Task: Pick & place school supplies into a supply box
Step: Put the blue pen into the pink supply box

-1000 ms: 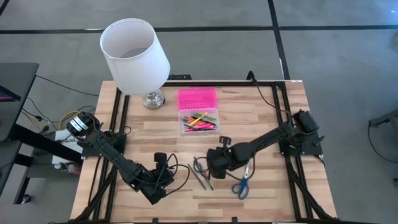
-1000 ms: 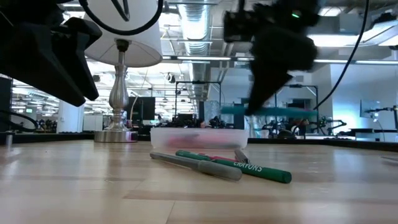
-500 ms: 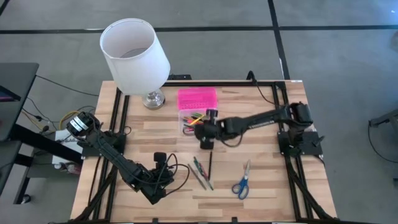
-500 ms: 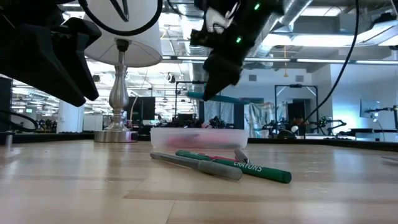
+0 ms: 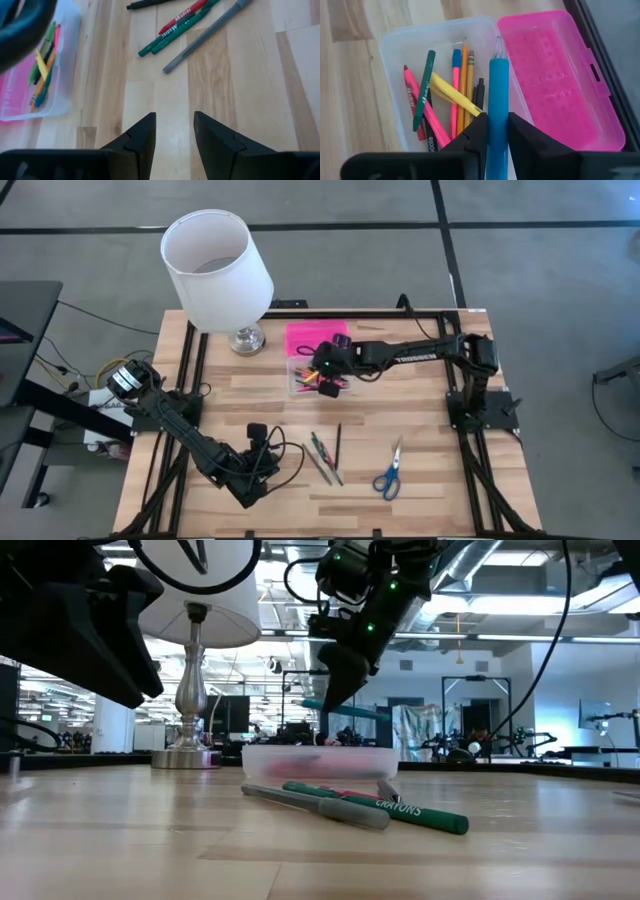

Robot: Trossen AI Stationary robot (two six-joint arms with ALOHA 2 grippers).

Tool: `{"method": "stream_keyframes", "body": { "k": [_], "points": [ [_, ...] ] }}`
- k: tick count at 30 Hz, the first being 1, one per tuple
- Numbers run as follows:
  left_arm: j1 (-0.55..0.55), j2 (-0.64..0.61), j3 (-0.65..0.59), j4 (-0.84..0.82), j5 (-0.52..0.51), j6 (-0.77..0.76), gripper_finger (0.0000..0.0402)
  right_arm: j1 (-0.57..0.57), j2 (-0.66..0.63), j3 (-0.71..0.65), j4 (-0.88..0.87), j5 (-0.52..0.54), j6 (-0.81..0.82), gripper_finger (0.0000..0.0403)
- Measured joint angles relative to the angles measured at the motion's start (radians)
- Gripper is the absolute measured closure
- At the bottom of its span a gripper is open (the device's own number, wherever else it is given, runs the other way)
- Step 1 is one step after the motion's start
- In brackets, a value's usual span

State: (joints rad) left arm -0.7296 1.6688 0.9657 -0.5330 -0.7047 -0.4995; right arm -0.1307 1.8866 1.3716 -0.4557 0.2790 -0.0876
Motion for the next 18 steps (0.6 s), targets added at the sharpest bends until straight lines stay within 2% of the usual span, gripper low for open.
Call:
{"method": "stream_keyframes", "body": {
  "k": [6, 18],
  "points": [
    [0.000, 0.000, 0.000, 0.000, -0.017, 0.006, 0.0274, -0.016, 0.000, 0.000, 0.001, -0.046, -0.001, 0.0348],
    [0.000, 0.000, 0.000, 0.000, -0.018, 0.008, 0.0274, -0.016, 0.000, 0.000, 0.024, -0.046, -0.025, 0.0344]
  ]
}}
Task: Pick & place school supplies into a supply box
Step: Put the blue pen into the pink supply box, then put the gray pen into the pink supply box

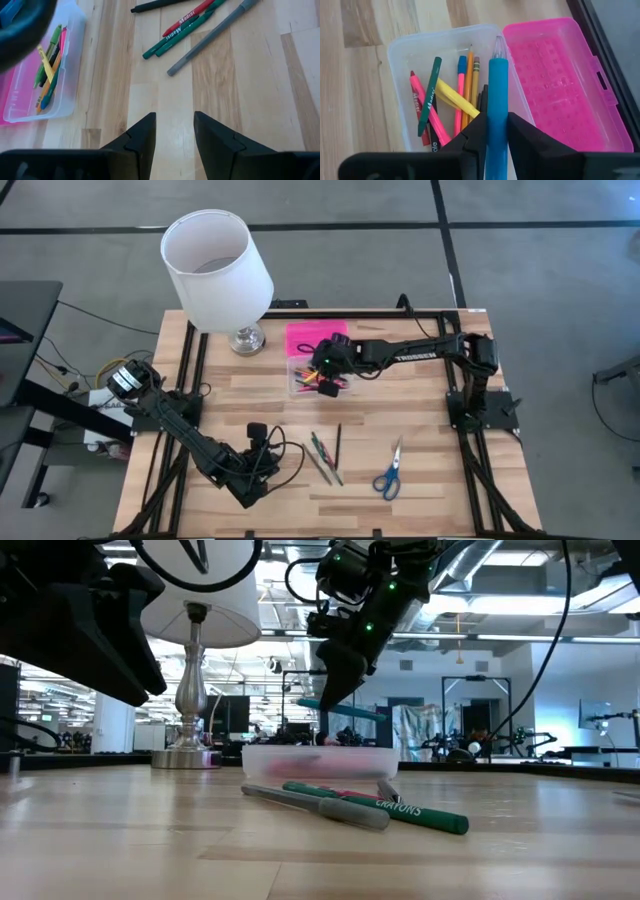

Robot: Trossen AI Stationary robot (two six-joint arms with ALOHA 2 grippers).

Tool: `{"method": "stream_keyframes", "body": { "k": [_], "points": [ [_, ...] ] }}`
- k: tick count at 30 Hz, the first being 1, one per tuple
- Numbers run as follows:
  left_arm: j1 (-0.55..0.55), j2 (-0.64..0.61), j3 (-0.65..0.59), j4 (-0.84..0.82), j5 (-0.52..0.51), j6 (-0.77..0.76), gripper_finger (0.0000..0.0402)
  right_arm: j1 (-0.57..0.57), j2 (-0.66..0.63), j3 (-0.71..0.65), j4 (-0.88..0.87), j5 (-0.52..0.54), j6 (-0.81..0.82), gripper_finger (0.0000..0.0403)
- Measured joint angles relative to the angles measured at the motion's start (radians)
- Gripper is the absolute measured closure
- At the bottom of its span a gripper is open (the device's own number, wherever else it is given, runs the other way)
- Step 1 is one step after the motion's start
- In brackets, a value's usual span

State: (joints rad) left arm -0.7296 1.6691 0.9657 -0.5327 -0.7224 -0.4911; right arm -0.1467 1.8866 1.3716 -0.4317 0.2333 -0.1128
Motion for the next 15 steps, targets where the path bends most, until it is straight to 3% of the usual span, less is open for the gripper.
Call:
{"method": "stream_keyframes", "body": {
  "k": [15],
  "points": [
    [0.000, 0.000, 0.000, 0.000, -0.001, 0.009, 0.0274, 0.000, 0.000, 0.000, 0.002, 0.003, -0.001, 0.0257]
  ]
}}
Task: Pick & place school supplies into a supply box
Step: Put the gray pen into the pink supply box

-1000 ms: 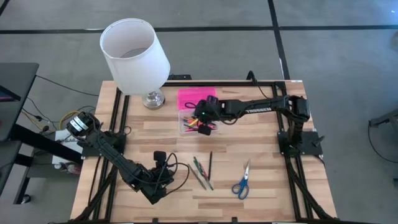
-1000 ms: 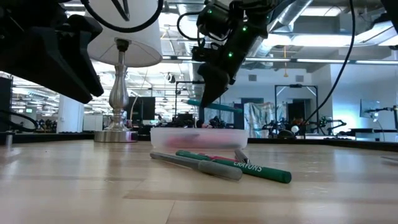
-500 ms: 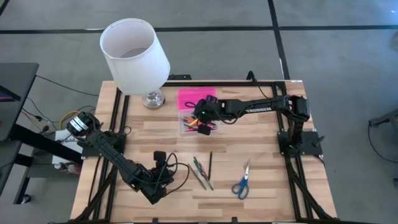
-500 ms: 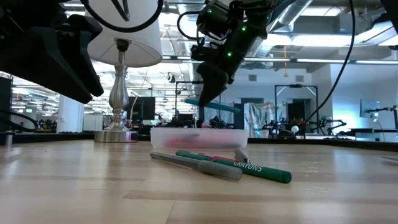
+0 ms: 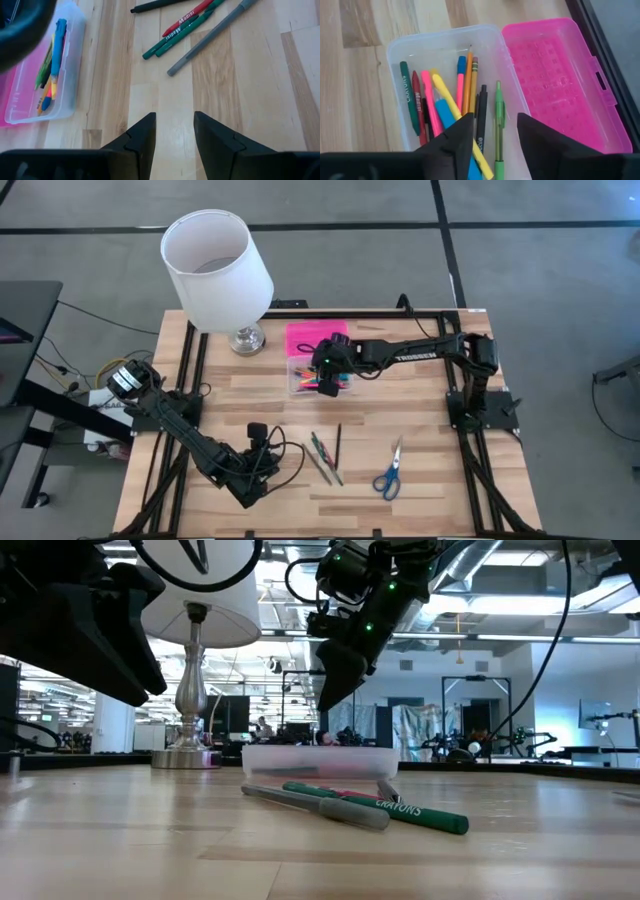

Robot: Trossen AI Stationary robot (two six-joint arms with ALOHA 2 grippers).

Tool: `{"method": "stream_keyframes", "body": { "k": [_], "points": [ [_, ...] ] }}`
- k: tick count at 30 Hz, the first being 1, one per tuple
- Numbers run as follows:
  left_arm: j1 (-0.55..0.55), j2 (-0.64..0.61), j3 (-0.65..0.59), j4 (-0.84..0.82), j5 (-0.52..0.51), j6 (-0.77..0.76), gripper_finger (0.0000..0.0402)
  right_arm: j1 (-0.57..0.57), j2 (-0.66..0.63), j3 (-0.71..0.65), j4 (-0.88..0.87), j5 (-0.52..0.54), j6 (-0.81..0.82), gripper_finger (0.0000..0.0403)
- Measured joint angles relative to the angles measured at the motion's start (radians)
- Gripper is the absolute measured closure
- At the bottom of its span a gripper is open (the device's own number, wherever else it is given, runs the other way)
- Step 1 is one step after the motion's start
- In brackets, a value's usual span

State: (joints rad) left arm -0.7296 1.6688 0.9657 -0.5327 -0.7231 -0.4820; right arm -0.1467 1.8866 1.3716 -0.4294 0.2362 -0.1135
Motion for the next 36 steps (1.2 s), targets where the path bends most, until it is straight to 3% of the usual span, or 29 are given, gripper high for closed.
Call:
{"method": "stream_keyframes", "body": {
  "k": [11, 20, 29, 36],
  "points": [
    [0.000, 0.000, 0.000, 0.001, -0.023, 0.019, 0.0274, 0.049, -0.088, -0.001, -0.088, 0.001, 0.004, 0.0263],
    [0.010, 0.000, 0.000, 0.121, -0.022, 0.114, 0.0274, 0.231, -0.249, -0.001, -0.307, 0.008, 0.126, 0.0279],
    [0.033, 0.000, 0.000, 0.258, 0.027, 0.256, 0.0274, 0.498, -0.318, -0.001, -0.422, 0.167, 0.233, 0.0280],
    [0.058, 0.000, 0.000, 0.261, 0.026, 0.256, 0.0274, 0.685, -0.326, -0.001, -0.514, 0.378, 0.355, 0.0280]
  ]
}}
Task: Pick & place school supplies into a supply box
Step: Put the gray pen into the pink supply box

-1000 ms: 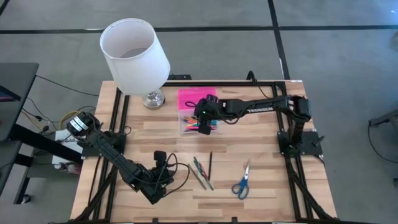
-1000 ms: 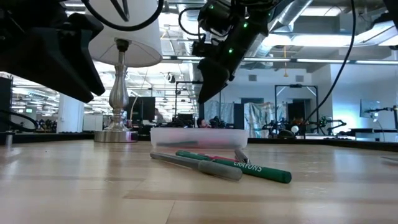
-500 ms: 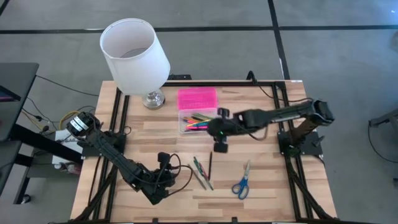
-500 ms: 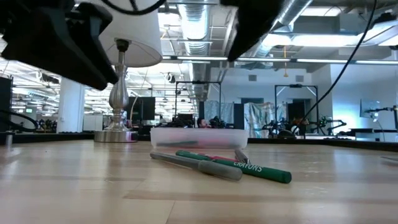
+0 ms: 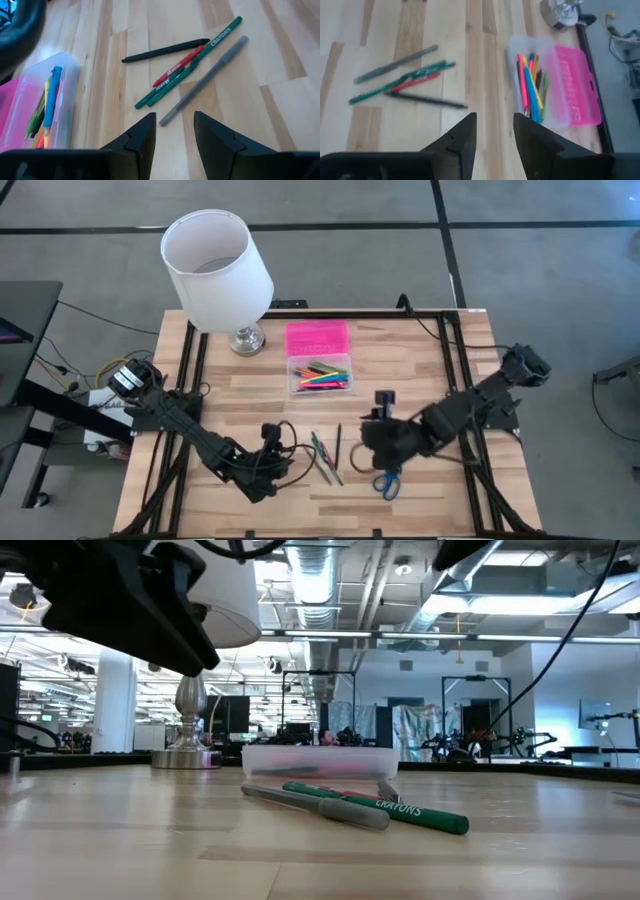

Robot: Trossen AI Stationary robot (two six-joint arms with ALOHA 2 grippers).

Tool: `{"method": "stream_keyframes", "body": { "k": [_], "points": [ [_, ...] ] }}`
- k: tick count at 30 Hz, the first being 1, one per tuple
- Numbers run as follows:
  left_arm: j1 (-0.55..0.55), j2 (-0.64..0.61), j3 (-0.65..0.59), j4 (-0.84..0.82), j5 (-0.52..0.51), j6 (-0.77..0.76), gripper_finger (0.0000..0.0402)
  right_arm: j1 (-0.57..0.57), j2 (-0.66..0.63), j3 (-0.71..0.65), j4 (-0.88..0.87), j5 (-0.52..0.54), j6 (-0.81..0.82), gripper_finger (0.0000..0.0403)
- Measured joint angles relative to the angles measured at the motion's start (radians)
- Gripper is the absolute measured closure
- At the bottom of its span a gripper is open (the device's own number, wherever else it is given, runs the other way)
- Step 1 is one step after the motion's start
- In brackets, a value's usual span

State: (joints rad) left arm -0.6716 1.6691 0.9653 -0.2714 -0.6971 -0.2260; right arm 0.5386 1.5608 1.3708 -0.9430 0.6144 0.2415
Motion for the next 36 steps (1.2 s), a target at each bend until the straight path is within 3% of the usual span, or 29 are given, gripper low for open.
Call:
{"method": "stream_keyframes", "body": {
  "k": [7, 11, 18, 24, 30, 33, 36],
  "points": [
    [0.031, 0.000, 0.000, -0.003, 0.007, -0.008, 0.0274, 0.093, 0.001, -0.003, -0.159, 0.006, 0.336, 0.0280],
    [0.045, 0.000, 0.000, -0.001, 0.047, -0.017, 0.0274, 0.162, 0.002, -0.027, -0.151, 0.030, 0.414, 0.0280],
    [0.052, 0.000, 0.000, 0.032, 0.196, 0.021, 0.0274, 0.294, 0.002, -0.105, 0.012, 0.141, 0.424, 0.0281],
    [0.052, 0.001, 0.000, 0.143, 0.297, 0.149, 0.0274, 0.365, 0.002, -0.163, 0.112, 0.267, 0.409, 0.0282],
    [0.066, 0.002, 0.000, 0.198, 0.379, 0.337, 0.0274, 0.385, 0.002, -0.194, 0.122, 0.363, 0.408, 0.0283],
    [0.104, 0.002, 0.000, 0.212, 0.399, 0.415, 0.0274, 0.385, 0.002, -0.218, 0.129, 0.417, 0.409, 0.0284],
    [0.162, 0.002, 0.000, 0.225, 0.483, 0.453, 0.0274, 0.383, 0.002, -0.242, 0.135, 0.435, 0.415, 0.0284]
  ]
}}
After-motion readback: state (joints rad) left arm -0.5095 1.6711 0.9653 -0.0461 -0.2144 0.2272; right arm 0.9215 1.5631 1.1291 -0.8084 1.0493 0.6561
